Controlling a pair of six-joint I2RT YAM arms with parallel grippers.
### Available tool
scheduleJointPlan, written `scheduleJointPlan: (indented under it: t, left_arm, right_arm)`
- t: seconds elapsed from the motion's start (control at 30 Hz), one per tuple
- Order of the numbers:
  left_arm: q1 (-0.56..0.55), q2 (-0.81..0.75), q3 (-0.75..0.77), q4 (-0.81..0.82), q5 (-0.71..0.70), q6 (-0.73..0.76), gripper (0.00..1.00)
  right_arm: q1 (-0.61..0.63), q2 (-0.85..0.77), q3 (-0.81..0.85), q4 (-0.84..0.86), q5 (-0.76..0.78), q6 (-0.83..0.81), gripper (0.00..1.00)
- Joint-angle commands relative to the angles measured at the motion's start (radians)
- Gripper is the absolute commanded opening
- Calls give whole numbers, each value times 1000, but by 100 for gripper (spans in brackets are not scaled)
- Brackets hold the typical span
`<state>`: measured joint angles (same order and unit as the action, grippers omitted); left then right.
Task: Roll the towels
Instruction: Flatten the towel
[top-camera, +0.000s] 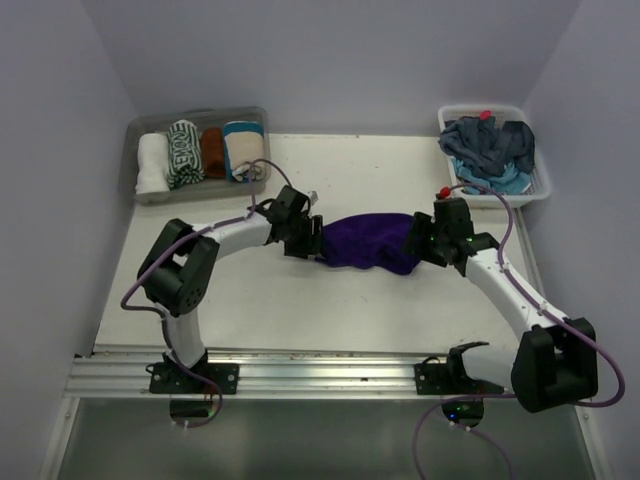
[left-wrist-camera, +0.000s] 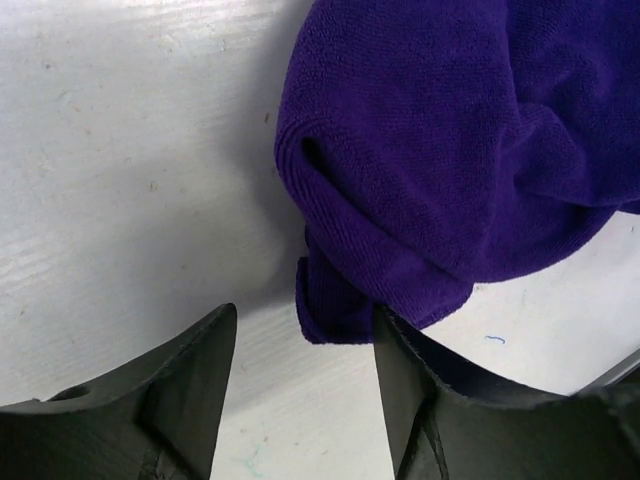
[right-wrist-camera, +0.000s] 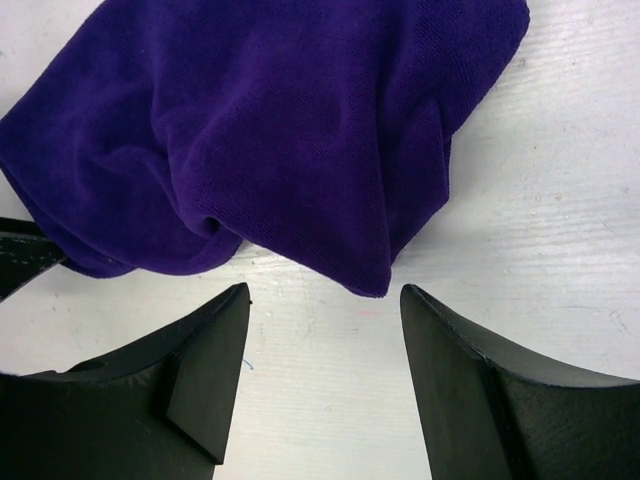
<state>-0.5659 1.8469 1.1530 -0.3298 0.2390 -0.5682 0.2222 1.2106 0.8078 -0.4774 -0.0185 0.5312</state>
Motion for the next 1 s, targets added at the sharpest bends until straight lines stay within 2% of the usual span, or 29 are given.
scheduleJointPlan:
  t: [0.0, 0.13, 0.17, 0.2, 0.23, 0.27, 0.47, 0.57, 0.6, 0.63, 0.7, 0.83, 0.87, 0.97]
  left_arm:
    - [-5, 35, 43, 60, 29, -18, 59]
    - [-11, 46, 65, 57, 52, -12, 41]
    - [-11, 43, 70, 51, 54, -4, 28]
    - [-11, 41, 80, 46, 54, 1, 20]
    - [-11, 38, 89, 38, 56, 8, 6]
    - [-11, 31, 102, 5, 52, 20, 0]
    - [4, -63, 166, -57, 6, 47, 0]
    - [17, -103, 192, -78, 8, 50, 0]
    - [20, -109, 209, -86, 9, 51, 0]
    - [20, -123, 221, -97, 11, 53, 0]
    - [27, -140, 253, -135, 3, 67, 0]
    - [66, -216, 303, -173, -12, 86, 0]
    - [84, -228, 315, -186, -6, 93, 0]
    - [188, -261, 396, -222, 14, 112, 0]
  right_arm:
    - [-1, 4, -24, 26, 3, 4, 66]
    - [-1, 20, -33, 28, 15, 1, 66]
    - [-1, 24, -35, 28, 41, -3, 67]
    - [-1, 30, -32, 28, 43, -7, 67]
    - [-1, 46, -30, 29, 45, -13, 67]
    - [0, 53, -27, 37, 52, -16, 66]
    - [19, 165, -45, 143, 23, 0, 61]
    - [46, 234, -39, 190, 5, 10, 52]
    - [48, 242, -35, 201, 6, 15, 44]
    - [49, 244, -26, 195, 15, 19, 16]
    - [51, 208, 17, 158, 43, 12, 1]
    - [34, 136, 155, 83, 160, -80, 0]
    - [19, 130, 238, 68, 166, -97, 0]
    - [-9, 122, 422, 5, 175, -146, 0]
